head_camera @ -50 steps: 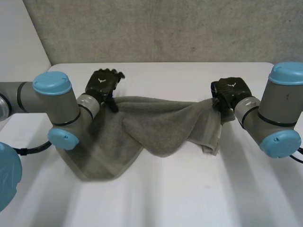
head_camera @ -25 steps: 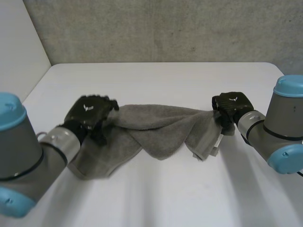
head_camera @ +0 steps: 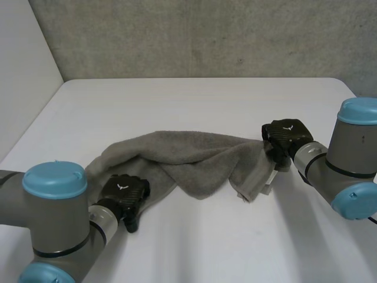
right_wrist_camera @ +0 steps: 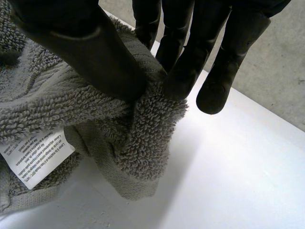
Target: Fold the towel.
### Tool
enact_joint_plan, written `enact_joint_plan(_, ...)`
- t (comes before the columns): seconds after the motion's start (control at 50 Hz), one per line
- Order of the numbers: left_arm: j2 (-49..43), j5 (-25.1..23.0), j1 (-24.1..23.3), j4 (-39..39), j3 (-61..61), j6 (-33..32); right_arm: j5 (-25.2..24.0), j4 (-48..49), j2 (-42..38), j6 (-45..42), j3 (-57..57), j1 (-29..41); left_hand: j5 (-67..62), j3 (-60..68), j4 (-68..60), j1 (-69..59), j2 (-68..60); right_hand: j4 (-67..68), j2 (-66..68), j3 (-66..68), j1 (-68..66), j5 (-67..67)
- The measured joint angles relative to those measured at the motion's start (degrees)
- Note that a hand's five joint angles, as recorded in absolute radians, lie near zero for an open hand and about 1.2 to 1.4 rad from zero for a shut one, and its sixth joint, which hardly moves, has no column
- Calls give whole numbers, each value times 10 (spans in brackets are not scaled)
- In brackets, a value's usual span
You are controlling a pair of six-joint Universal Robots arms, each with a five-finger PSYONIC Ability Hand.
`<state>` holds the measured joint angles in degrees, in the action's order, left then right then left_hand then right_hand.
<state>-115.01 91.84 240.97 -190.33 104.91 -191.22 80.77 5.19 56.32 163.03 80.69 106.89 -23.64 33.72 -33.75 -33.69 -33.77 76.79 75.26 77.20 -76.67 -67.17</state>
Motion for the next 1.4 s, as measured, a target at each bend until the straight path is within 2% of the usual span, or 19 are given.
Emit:
enact_joint_plan(0.04,-4,0,0,-2,-5,-1,0,0,0,0,0,0,-43,48,-48,-38,-48,0,0,0,0,0)
enact_joint_plan(0.1,-6,0,0,-17,-12,-2,0,0,0,0,0,-1,-192,193,-193,-196,-198,0,0,0,0,0)
enact_joint_plan(0.22,0,0,1,-64,-20,-7,0,0,0,0,1,0,-327,335,-336,-323,-337,0,0,0,0,0)
enact_joint_plan(0.42,-1,6,8,-106,-58,-54,-7,-2,4,-1,-10,0,-348,358,-359,-339,-358,0,0,0,0,0)
enact_joint_plan(0.56,-1,0,45,-101,-203,-135,-34,-15,19,-4,-104,6,-348,359,-360,-342,-359,0,0,0,-3,0)
enact_joint_plan(0.62,13,-2,53,-100,-276,-144,-39,-3,41,6,-148,8,-348,359,-360,-342,-359,0,0,0,-3,0)
enact_joint_plan(0.74,80,-4,61,-110,-352,-109,-37,72,130,62,-179,3,-348,359,-360,-342,-360,0,0,0,-3,0)
enact_joint_plan(0.84,161,-5,63,-127,-337,-46,-41,80,204,106,-162,-18,-349,359,-360,-343,-360,0,0,1,-3,0)
enact_joint_plan(0.92,227,-7,66,-132,-285,-4,-67,13,233,111,-153,-48,-349,359,-360,-343,-360,0,0,1,-3,0)
enact_joint_plan(0.98,271,-10,68,-131,-237,11,-104,-67,244,96,-153,-73,-349,359,-360,-343,-360,0,0,1,-3,0)
enact_joint_plan(1.04,322,-21,71,-128,-182,17,-157,-164,258,53,-153,-100,-349,360,-360,-344,-360,0,0,1,-3,0)
enact_joint_plan(1.14,399,-51,76,-124,-117,17,-210,-276,290,-19,-157,-129,-349,360,-360,-344,-360,0,0,1,-3,0)
enact_joint_plan(1.28,457,-82,96,-121,-82,17,-230,-337,318,-57,-169,-140,-349,360,-360,-344,-360,0,0,1,-4,0)
enact_joint_plan(1.4,412,-87,120,-116,-75,18,-232,-341,263,-58,-163,-131,-349,360,-360,-344,-360,0,0,1,-4,0)
